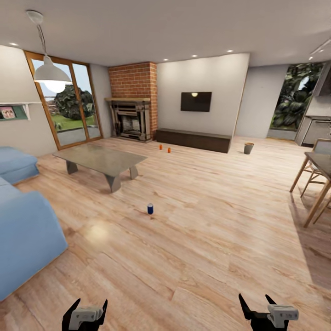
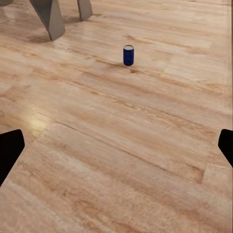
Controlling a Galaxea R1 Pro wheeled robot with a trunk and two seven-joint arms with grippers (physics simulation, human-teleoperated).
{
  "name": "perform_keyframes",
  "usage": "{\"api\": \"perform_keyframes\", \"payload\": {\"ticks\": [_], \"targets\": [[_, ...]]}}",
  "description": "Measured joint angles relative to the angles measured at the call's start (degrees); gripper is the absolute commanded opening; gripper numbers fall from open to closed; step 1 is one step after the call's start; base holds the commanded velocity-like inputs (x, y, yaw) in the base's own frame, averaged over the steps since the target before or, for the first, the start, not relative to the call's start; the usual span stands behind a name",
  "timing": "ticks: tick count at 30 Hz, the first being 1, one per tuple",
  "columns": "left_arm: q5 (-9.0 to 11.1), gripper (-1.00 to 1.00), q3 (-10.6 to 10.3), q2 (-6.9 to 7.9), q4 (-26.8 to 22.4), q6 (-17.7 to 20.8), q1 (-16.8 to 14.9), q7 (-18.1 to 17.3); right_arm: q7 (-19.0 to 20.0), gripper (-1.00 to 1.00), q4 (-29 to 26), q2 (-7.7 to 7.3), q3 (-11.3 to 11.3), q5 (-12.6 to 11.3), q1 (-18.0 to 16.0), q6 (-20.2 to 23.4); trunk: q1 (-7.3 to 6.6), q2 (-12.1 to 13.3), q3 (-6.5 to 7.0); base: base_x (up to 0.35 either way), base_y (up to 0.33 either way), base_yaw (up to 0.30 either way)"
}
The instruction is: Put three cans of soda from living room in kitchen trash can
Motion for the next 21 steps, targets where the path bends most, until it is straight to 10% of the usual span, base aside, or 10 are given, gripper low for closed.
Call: {"api": "perform_keyframes", "payload": {"ticks": [21], "targets": [[0.0,1.00,0.1,0.00,0.0,0.0,0.0,0.0,0.0,1.00,0.0,0.00,-0.2,-2.0,0.0,0.0,0.00,0.0,-0.17,0.318,0.007,-0.132]]}}
